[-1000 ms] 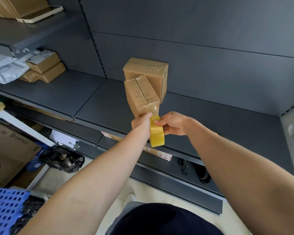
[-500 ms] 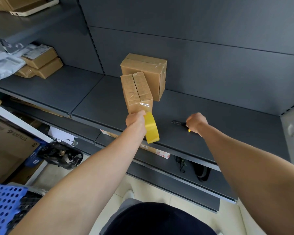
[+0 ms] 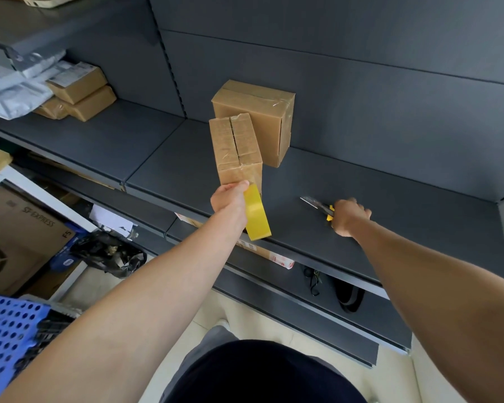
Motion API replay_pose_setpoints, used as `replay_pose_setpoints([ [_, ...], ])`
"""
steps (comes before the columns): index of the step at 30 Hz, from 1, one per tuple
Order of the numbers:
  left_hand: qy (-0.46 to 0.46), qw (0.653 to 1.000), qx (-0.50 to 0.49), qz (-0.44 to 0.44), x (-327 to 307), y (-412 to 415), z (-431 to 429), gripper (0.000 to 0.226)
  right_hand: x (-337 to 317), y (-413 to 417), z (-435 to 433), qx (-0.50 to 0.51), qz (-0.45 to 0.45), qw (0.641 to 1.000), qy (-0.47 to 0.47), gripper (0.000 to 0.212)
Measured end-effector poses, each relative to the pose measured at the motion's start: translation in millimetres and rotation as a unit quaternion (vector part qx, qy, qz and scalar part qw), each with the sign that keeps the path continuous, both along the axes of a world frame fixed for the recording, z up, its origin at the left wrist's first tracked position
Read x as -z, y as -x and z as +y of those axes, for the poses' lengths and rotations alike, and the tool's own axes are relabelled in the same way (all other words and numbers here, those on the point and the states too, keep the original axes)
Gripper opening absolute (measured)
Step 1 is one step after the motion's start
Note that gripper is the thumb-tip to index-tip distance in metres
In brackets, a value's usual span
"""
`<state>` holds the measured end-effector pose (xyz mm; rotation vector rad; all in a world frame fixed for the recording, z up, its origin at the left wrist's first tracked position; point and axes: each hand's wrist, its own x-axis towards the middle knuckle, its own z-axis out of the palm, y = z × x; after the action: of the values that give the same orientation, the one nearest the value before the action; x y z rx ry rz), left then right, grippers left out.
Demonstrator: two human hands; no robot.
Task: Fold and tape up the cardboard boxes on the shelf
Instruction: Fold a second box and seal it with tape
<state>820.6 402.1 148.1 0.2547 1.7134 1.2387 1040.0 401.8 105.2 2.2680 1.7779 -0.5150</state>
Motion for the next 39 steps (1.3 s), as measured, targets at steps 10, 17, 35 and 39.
replay_pose_setpoints([
  [10, 0.013, 1.0, 0.026, -0.003, -11.2, 11.2, 0.5, 0.025, -54.1, 27.9, -3.8, -0.168, 0.164, 0.955, -0.181, 0.024],
  [17, 0.016, 0.998, 0.052, -0.02, -16.4, 21.6, -3.7, 0.023, -60.8, 78.5, 8.3, -0.292, 0.122, 0.927, -0.201, 0.022],
  [35, 0.062, 0.991, 0.122, 0.001, -23.7, 39.9, -2.4, 0.04, -51.7, 112.7, 20.2, -0.307, 0.046, 0.937, -0.161, 0.02],
  [39, 0.084, 0.988, 0.129, 0.007, -26.3, 42.8, 2.5, 0.054, -49.5, 115.6, 21.8, -0.301, 0.034, 0.939, -0.163, 0.021],
])
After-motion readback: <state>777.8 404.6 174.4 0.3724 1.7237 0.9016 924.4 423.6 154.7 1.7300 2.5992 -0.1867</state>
